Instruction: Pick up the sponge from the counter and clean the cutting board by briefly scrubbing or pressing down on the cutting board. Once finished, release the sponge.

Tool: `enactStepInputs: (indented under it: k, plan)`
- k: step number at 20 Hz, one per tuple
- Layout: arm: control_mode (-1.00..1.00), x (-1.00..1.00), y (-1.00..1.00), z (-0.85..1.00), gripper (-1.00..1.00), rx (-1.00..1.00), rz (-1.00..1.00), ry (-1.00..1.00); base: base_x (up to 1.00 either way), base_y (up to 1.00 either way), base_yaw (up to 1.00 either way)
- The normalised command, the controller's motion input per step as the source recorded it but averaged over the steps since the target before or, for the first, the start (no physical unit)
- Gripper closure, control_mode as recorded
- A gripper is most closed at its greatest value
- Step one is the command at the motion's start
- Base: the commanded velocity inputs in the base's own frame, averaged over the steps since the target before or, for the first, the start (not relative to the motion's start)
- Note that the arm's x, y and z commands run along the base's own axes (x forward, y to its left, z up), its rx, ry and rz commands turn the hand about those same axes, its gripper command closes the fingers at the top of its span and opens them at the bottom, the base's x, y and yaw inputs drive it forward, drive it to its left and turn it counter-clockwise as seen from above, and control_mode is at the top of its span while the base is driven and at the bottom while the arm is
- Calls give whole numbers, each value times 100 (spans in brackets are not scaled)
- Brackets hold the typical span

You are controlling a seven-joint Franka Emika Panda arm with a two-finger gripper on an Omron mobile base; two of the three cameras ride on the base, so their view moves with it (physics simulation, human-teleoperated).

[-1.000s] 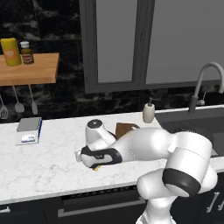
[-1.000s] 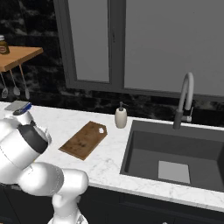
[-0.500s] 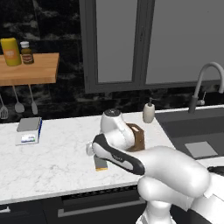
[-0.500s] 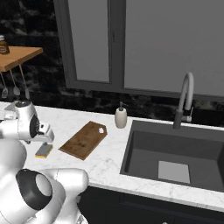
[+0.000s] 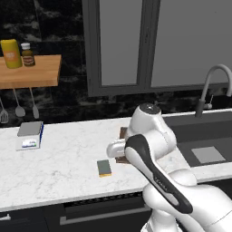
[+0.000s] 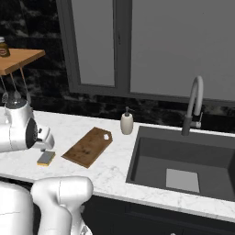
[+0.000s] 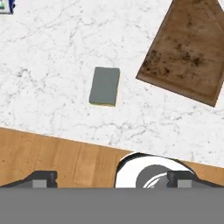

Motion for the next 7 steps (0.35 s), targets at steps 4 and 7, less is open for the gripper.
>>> enactStepInputs:
  k: [4,7]
  plan:
    - [-100,-39,-73,100,-100,-1,-3,-12,0,0,0]
    - [-100,-31,-80,100,-100,-3,-3,-5,0,0,0]
